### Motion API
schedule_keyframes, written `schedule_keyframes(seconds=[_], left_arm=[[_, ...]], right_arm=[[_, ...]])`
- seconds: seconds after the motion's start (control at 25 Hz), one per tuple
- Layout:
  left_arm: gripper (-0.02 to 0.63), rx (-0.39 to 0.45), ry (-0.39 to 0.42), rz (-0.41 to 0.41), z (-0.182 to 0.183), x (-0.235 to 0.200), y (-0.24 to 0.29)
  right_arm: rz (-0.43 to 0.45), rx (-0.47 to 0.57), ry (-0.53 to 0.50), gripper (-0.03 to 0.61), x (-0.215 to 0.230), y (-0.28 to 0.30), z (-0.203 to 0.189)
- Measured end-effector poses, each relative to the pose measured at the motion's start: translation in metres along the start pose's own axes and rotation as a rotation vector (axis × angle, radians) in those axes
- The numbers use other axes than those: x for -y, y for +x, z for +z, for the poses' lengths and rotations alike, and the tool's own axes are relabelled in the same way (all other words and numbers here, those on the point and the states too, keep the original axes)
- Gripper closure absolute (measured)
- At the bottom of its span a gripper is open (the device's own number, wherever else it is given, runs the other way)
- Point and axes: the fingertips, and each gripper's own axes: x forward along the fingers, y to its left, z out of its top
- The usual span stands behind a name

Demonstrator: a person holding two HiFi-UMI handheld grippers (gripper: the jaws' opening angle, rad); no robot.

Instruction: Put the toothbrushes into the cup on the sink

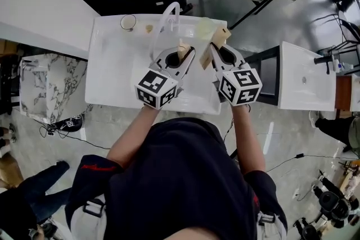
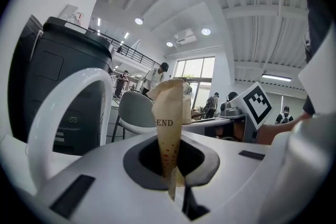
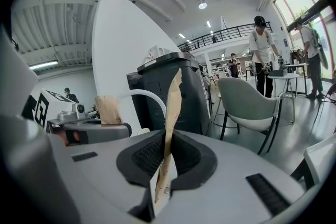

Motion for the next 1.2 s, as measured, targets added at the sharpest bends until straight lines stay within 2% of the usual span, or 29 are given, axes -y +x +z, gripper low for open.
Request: schedule_keyframes(seconds=[0.72, 1.2], left_arm=[[0.600, -0.026, -0.057, 0.096, -0.006, -0.030, 0.052], [0.600, -0.063, -0.093, 0.113, -0.018, -0.049, 0.070]], right_arm=[[0.084, -0.012, -0.032, 0.529, 0.053, 0.049, 0.025], [0.092, 0.025, -0.069, 0.529, 0.074, 0.087, 0.048]])
